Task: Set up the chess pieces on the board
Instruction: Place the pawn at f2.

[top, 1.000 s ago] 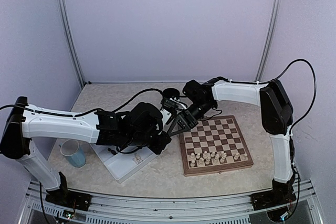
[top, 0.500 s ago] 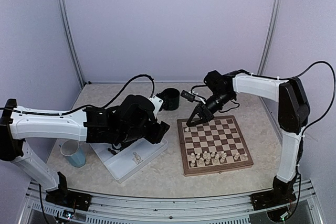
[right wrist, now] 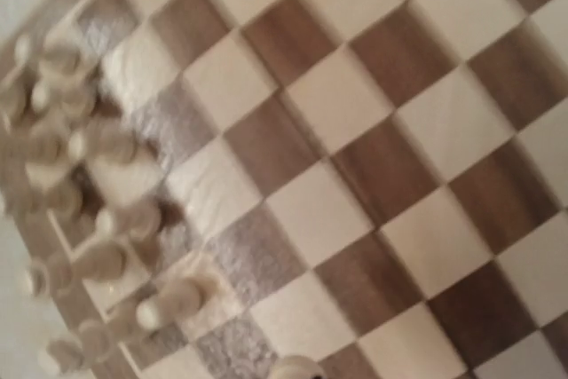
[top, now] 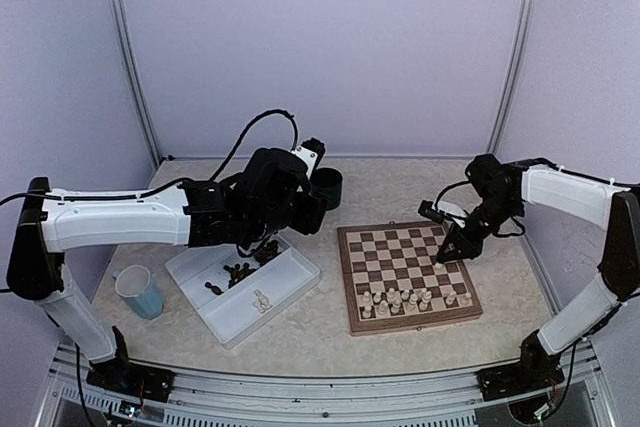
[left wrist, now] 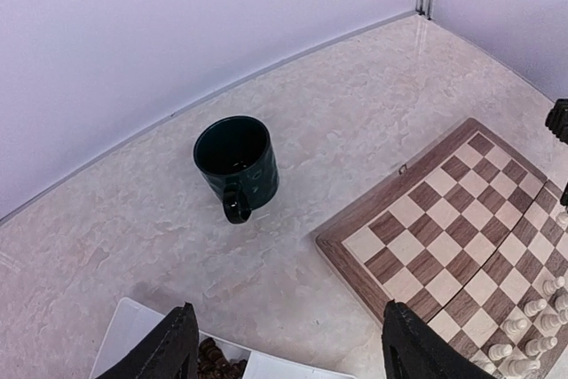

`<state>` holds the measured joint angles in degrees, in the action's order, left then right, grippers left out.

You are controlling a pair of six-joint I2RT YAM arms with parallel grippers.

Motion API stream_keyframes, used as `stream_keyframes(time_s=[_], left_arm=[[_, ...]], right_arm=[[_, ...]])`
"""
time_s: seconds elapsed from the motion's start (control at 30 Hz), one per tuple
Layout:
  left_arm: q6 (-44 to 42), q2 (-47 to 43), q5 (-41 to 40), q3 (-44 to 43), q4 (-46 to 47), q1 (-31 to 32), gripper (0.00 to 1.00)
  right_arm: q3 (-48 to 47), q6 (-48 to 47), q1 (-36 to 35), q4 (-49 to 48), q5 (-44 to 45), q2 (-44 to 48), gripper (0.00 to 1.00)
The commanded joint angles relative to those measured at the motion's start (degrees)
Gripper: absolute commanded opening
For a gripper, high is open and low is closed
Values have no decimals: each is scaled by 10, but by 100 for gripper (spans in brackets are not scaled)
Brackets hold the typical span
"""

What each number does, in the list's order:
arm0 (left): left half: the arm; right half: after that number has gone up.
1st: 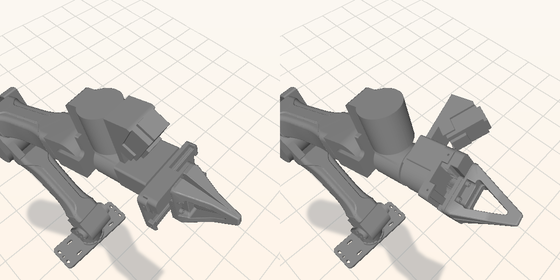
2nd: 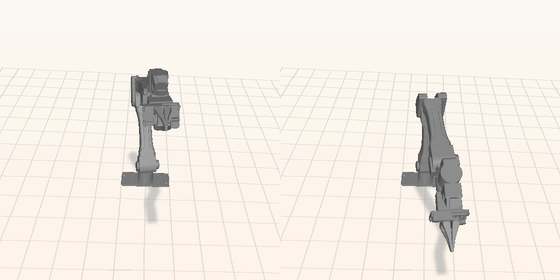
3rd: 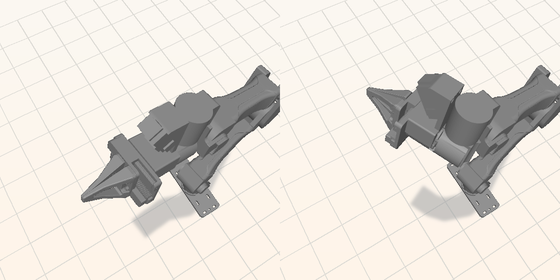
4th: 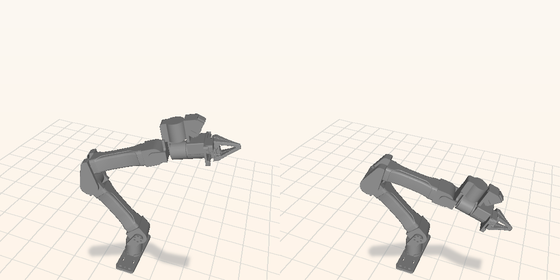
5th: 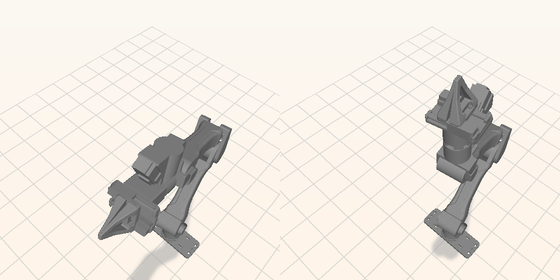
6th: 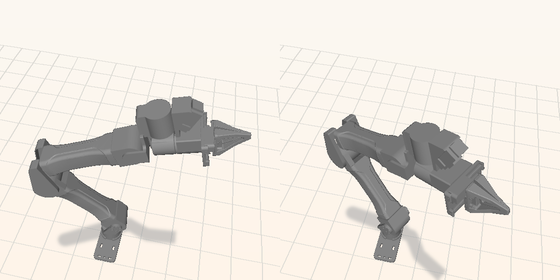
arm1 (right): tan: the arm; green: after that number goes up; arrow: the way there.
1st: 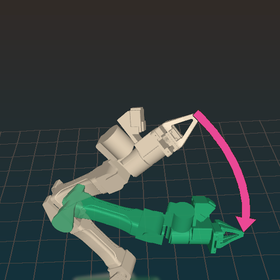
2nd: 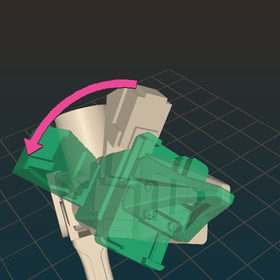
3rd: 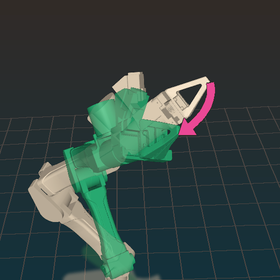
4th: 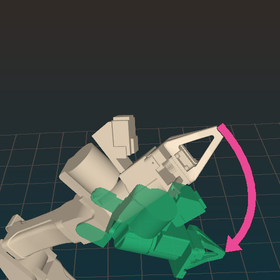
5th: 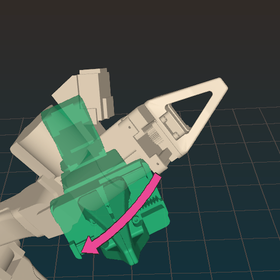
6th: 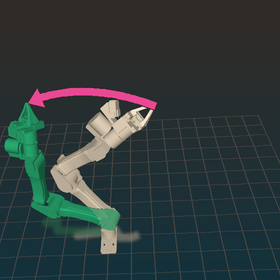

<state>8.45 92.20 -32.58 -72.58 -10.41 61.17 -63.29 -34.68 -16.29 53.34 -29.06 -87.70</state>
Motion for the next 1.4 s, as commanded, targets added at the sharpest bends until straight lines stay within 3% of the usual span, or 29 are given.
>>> stream_keyframes(time_s=[0.0,0.73,1.1,1.23,1.37], left_arm=[[-18,34,16,-28,-8,5,70],[26,15,9,0,-36,4,70],[40,15,10,1,-55,2,70],[127,11,20,-9,-146,-17,68],[339,6,89,10,-268,-57,59]], right_arm=[[59,-66,1,-9,14,45,11],[114,-90,-48,-65,18,-6,15],[98,-86,-62,-38,9,9,30],[59,-85,-61,-7,8,15,34],[10,-92,-49,19,4,10,34]])
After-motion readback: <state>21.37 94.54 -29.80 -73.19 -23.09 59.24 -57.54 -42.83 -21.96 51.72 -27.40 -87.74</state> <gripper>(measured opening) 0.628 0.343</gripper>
